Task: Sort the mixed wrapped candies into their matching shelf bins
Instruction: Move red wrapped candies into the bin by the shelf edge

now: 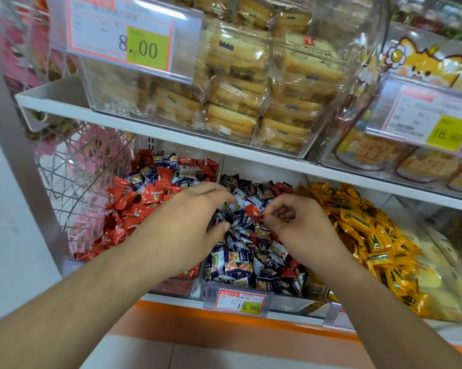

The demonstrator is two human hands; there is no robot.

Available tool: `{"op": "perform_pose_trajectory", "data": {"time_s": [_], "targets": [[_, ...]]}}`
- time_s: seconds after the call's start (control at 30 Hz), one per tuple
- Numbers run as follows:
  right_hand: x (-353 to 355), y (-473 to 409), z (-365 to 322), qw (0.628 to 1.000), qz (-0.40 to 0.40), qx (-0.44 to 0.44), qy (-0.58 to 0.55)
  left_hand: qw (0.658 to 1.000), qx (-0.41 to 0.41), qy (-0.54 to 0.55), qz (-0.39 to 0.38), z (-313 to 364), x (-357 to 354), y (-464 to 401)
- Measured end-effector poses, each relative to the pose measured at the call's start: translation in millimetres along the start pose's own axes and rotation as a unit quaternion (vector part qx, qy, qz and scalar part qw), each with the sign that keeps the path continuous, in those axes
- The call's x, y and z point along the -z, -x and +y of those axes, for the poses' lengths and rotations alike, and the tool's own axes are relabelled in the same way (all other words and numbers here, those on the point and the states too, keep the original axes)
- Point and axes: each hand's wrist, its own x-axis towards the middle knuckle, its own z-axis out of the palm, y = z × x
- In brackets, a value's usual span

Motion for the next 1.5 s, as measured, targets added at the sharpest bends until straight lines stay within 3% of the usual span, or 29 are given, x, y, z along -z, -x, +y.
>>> {"op": "perform_pose_trajectory", "data": {"time_s": [0.27,0.37,0.47,0.57,0.73,0.93,1.07,1.23,1.37,1.5], "targets": [[7,17,-21,0.991,-0.042,0.042,-0.117,0.996,0.027,0.084,0.021,22,9,-2],[8,15,-15,0.993,-0.024,0.015,-0.112,0.989,0.09,0.053,0.108,8,25,-2],[9,13,-12,0.99,-0.029,-0.005,-0.136,0.97,0.158,-0.049,0.181,-14,36,-2],[10,10,-10,0.99,-0.045,-0.022,-0.134,0.979,0.143,-0.066,0.13,-14,30,1],[9,7,5,0.998,-0.013,0.024,0.065,0.999,0.019,-0.025,0.023,2,7,1],[-14,-1,14,0.966,-0.092,0.025,0.24,0.998,0.038,-0.028,-0.039,-4,-4,1],[-22,-9,18,0.958,-0.078,0.006,0.276,0.999,0.031,-0.022,-0.036,-6,-4,2],[-6,-9,7,0.993,0.009,0.008,0.118,1.0,0.012,0.002,0.004,-6,-3,0],[3,7,-20,0.997,-0.046,0.009,-0.055,0.998,0.015,0.055,0.034,4,4,-2],[7,19,-40,0.98,-0.061,0.011,-0.191,0.983,0.042,0.176,0.025,15,13,1]]}}
